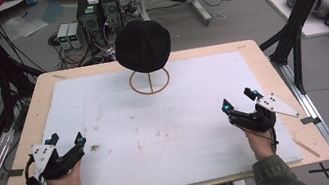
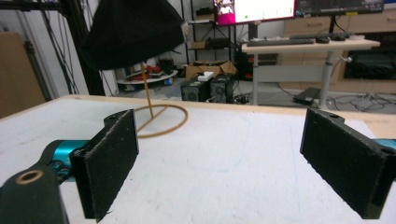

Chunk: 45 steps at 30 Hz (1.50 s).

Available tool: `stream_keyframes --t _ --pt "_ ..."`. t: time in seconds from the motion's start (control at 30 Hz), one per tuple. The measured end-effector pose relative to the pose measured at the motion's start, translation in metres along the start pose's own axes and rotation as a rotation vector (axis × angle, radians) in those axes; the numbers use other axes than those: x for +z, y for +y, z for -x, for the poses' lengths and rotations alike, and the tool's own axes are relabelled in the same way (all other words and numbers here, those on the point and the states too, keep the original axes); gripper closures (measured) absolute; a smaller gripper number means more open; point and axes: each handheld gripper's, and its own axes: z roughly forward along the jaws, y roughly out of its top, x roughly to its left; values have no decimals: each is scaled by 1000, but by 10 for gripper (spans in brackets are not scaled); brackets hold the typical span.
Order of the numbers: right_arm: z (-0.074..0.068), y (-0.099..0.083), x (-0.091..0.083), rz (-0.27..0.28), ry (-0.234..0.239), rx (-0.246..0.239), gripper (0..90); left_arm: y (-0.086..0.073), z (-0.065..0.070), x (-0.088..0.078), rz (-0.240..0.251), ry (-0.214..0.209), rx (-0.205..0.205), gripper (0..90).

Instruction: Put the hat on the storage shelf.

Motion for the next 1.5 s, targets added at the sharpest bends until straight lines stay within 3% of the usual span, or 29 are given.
stream_keyframes --t 0.37,0.7,0.97,1.5 --pt "10 -20 -7 -10 -66 26 106 0 0 0 -2 0 -3 206" --pt "11 -25 -16 -20 -77 21 106 -1 0 0 -5 -3 -10 206" --pt "17 -26 -21 -8 -102 48 106 -1 0 1 -13 -5 -14 206" --pt "14 -29 -17 -43 -58 27 107 -2 0 1 -20 -9 -17 207"
